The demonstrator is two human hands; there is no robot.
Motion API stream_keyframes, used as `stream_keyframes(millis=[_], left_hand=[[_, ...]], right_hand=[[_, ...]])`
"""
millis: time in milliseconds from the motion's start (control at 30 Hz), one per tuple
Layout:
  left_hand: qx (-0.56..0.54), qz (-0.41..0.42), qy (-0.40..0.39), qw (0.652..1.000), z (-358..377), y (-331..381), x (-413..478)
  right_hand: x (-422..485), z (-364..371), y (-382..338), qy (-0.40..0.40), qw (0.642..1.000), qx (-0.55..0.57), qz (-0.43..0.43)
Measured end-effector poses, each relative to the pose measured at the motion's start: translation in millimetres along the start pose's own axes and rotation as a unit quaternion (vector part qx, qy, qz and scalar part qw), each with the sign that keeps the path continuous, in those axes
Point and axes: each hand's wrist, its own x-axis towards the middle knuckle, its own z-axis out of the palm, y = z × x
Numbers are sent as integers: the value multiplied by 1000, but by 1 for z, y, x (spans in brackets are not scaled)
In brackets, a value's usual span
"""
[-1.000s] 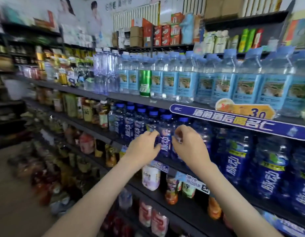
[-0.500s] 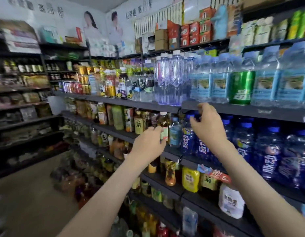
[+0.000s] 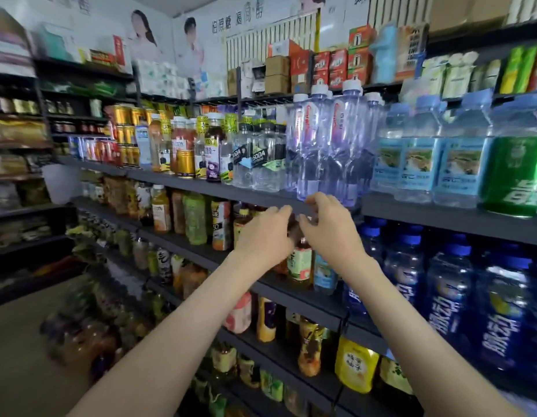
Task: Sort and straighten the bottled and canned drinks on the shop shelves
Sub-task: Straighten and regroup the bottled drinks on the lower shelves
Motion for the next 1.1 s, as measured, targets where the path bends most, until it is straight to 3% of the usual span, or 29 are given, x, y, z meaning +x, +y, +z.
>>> stream_keyframes(millis=[233,500,767,1100], left_hand=[[40,-95,-8,995,-13,-166,-1],[102,-192,-19,976,-63,-430,-29],[115,-227,21,967,-120,-678,-14],[72,-185,38,979,-77,-877,90]], right_hand=[[49,147,-60,-85,996,17,-23],[113,351,-196,-126,986,52,-95],[212,522,-329,-112,986,98,-81],[347,692,-344,-57,996,64,-35]])
